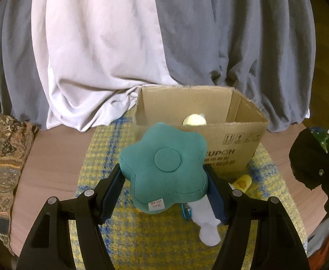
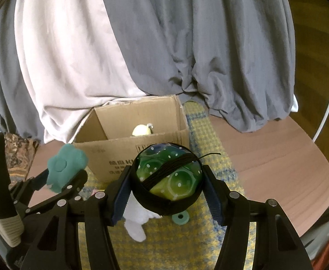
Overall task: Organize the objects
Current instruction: 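Carry the ball and the flower plush in both grippers over the box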
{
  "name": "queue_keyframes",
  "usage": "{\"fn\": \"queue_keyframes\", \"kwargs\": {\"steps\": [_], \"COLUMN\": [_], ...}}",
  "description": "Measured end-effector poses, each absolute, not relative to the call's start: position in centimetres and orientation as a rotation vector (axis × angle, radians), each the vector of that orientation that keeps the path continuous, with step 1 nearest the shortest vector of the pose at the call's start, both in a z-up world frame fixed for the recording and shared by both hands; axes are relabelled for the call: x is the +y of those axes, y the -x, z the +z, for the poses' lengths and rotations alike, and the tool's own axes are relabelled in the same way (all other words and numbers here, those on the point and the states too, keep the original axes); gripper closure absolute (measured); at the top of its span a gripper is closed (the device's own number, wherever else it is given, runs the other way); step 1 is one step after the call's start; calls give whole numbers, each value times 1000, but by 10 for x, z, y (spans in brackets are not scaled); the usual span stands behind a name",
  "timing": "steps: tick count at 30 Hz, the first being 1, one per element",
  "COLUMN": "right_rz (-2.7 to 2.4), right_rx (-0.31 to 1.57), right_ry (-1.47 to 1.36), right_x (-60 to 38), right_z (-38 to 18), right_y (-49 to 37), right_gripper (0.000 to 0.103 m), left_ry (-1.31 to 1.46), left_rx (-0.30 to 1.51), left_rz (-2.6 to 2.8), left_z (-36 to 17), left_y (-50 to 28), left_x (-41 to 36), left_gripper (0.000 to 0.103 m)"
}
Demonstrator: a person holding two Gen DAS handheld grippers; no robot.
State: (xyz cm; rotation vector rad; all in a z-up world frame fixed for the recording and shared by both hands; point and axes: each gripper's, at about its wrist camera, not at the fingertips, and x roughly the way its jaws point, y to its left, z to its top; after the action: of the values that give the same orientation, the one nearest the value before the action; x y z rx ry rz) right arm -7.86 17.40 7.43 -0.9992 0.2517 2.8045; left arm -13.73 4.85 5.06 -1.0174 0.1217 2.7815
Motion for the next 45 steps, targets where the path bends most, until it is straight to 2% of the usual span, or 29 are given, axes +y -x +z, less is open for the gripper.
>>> {"fn": "queue_keyframes", "kwargs": {"steps": [13, 25, 45], "right_rz": [2773, 2818, 2852], "right_rx": [278, 213, 173], "right_ry": [1029, 1006, 1057], "right_x": [182, 191, 208], "right_z": [93, 116, 122], "right_y": [89, 114, 183], "right_gripper": [43, 43, 43], "left_ry": [962, 927, 956], "left_rx": [147, 130, 95], "left_rz": [2771, 2782, 2814], "left_z": [85, 103, 103], "left_y": [143, 164, 225], "left_x": [56, 69, 80], "left_gripper": [34, 34, 34]}}
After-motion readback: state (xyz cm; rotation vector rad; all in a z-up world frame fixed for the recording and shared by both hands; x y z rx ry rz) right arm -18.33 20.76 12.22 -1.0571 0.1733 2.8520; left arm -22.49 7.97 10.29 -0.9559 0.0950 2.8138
